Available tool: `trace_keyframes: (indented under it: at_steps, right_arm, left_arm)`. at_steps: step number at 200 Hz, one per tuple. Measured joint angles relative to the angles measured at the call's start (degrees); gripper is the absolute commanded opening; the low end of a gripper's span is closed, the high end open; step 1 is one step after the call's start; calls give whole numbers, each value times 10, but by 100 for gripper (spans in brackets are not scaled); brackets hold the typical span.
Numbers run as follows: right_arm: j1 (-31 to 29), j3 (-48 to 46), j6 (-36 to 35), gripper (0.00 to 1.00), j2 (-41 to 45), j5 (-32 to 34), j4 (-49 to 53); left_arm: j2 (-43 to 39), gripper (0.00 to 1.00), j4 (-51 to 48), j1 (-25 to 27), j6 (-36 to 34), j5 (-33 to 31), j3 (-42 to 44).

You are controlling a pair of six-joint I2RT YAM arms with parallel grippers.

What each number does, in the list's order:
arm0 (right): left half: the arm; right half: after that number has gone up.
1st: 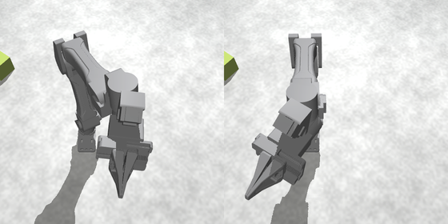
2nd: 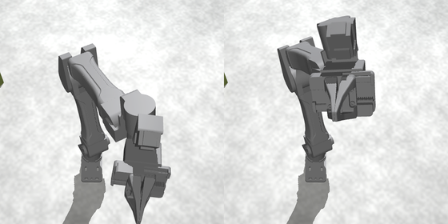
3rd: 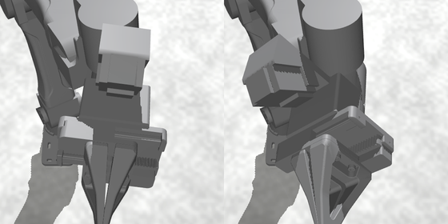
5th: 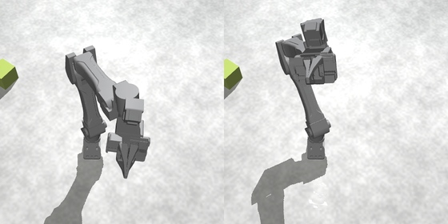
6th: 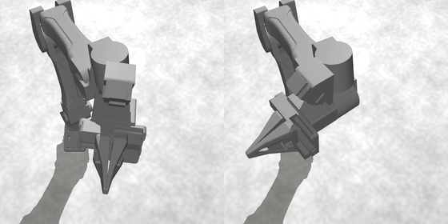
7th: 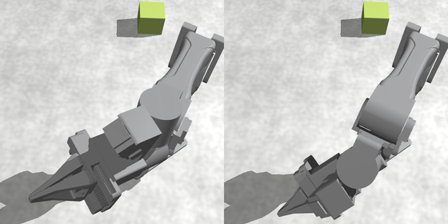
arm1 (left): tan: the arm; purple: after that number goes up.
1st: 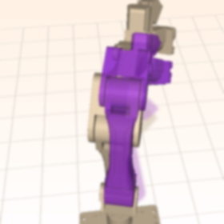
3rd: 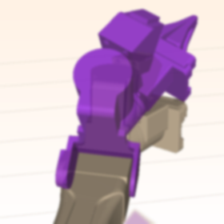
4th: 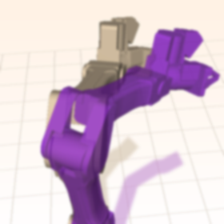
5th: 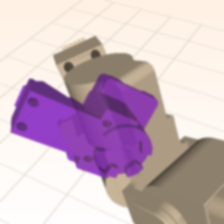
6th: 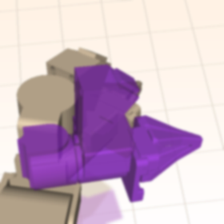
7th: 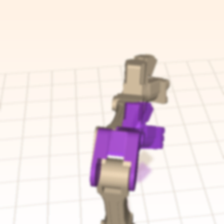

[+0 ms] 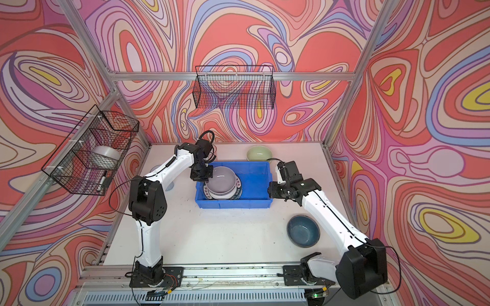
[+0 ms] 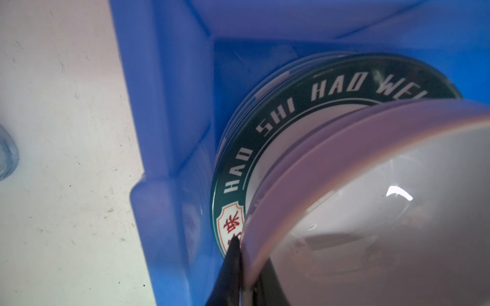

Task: Place the mixed dishes into the plastic bin
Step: 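Lower the lavender bowl onto the green-rimmed plates with the left gripper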

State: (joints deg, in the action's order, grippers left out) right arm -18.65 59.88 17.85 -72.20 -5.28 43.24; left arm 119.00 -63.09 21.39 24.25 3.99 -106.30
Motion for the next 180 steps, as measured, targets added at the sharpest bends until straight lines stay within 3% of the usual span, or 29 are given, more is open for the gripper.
trace_keyframes:
  at_steps: [82,180]
  right_arm:
    - [0,-2,0,55,1,4,0]
    - [0,-6,0,56,1,5,-2]
  left_arm:
    - [1,7,9,0,6,-2,8]
    - [1,21,12,0,6,6,11]
